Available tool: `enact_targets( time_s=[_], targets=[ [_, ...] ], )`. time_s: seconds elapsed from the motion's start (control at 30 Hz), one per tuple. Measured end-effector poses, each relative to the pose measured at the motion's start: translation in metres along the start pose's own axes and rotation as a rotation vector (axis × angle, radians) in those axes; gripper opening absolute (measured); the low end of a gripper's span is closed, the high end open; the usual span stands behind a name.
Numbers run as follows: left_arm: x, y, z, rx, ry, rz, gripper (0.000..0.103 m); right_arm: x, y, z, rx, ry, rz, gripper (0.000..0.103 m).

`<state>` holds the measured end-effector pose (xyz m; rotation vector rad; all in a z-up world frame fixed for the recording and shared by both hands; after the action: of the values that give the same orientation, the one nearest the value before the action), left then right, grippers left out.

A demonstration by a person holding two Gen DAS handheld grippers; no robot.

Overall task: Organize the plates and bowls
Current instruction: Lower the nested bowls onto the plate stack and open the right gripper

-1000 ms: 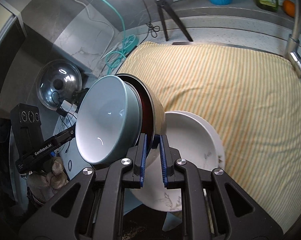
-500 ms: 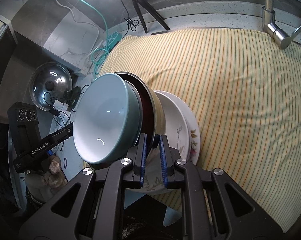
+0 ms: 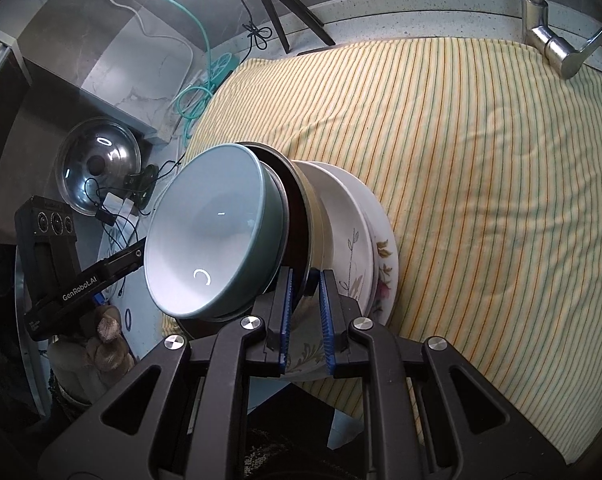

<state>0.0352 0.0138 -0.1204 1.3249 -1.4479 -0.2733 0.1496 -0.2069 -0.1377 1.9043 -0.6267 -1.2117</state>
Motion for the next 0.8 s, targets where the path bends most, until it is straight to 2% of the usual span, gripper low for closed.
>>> enact_targets(
  time_s=[0.8],
  targets=[
    [-0.0009,0.0083,0.0033,0.023,-0.015,-0.027,0.013,-0.0019,0.005,0.004,0.016,0.014,0.014,0.016]
  ],
)
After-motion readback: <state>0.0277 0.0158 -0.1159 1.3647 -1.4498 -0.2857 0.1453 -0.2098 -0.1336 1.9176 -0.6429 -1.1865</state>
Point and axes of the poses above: each gripper's, at about its wrist camera, not at the fingertips, and y roughly against the way its jaws point, x to its right, z to its underside, the point moved 1 cm from there along -y, roughly the way its jaws point, and after that the axes turned 2 degrees about y, right-handed, at the moved point
